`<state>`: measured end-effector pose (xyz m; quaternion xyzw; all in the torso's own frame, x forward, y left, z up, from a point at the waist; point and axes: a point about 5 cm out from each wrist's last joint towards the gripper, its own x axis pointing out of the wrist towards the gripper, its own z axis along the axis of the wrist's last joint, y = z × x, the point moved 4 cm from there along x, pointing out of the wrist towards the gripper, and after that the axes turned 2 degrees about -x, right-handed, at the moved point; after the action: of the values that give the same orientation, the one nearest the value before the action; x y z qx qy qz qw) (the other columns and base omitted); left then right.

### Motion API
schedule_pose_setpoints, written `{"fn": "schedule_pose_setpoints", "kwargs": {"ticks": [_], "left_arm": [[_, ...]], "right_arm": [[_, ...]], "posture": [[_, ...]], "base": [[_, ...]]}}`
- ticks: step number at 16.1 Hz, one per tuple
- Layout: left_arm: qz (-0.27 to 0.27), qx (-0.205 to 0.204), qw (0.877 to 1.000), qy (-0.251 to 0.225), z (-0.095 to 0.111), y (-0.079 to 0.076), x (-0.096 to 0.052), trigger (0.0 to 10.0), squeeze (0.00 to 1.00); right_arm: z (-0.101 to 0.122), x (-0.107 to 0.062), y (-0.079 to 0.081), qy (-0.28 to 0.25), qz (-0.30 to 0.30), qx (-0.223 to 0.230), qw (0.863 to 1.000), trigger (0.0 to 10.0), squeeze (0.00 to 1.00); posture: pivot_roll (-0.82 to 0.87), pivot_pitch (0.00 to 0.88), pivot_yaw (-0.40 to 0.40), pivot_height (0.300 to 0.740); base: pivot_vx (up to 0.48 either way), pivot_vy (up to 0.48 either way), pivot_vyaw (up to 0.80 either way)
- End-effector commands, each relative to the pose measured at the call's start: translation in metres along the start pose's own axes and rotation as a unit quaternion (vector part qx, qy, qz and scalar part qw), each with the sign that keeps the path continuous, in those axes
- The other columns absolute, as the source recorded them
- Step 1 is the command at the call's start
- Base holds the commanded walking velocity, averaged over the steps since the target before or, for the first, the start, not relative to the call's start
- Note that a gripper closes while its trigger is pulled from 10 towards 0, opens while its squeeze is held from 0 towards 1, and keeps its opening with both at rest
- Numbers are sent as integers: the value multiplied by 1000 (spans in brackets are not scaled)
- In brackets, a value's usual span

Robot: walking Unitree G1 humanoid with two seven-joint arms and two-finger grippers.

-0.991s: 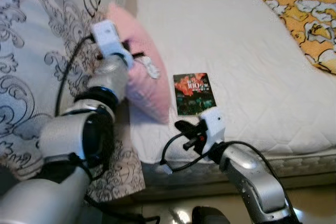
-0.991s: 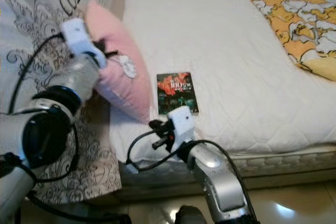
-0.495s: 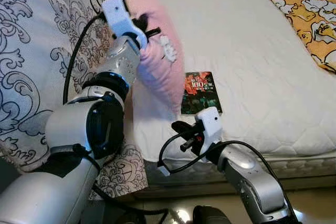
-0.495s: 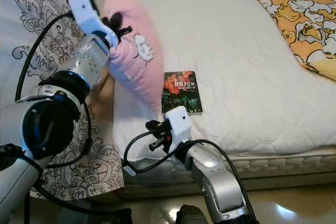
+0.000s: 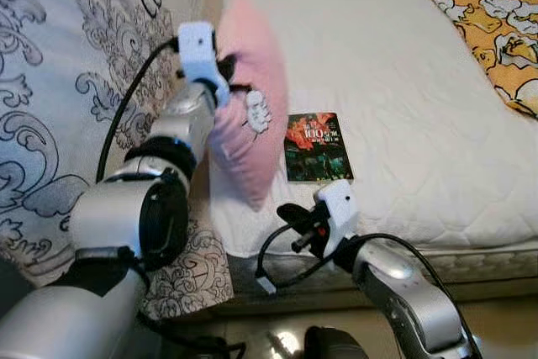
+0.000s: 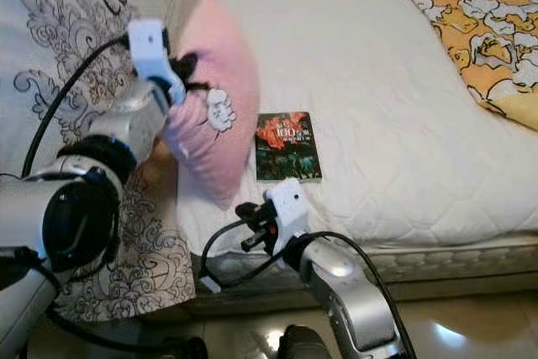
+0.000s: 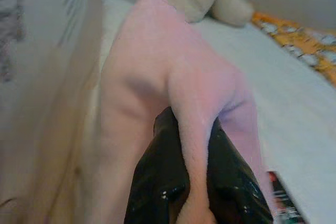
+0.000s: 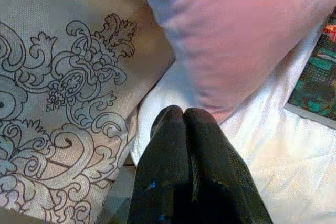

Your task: Clean up the room

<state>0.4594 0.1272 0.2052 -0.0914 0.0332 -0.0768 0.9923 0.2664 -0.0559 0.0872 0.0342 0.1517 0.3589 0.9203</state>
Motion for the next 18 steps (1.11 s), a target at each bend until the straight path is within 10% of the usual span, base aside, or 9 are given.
{"fn": "schedule_pose_setpoints", "kwargs": {"ticks": [1, 9, 10, 11, 18], "left_arm": [[12, 15, 1000, -23, 14, 6, 0, 10000, 0], [86, 56, 994, -47, 31, 40, -5, 10000, 0], [118, 62, 990, -38, 24, 55, -10, 10000, 149], [133, 65, 988, -33, 21, 61, -12, 10000, 965], [178, 86, 979, -49, 31, 76, -17, 10000, 1000]], "right_arm": [[3, -3, 4, -3, 8, -1, 1000, 10000, 0], [0, -9, 3, 10, 6, 0, 1000, 10000, 0], [0, -10, 1, 11, 5, 1, 1000, 10000, 0], [0, -11, 0, 11, 5, 0, 1000, 10000, 0], [4, -7, -4, 7, 10, -1, 1000, 10000, 0]], "posture": [[-394, 147, 9, 740], [-385, 160, -8, 740], [-378, 161, -13, 740], [-376, 161, -13, 740], [-350, 147, -8, 740]], "base": [[0, 0, 0], [0, 0, 0], [0, 0, 0], [0, 0, 0], [0, 0, 0]]}}
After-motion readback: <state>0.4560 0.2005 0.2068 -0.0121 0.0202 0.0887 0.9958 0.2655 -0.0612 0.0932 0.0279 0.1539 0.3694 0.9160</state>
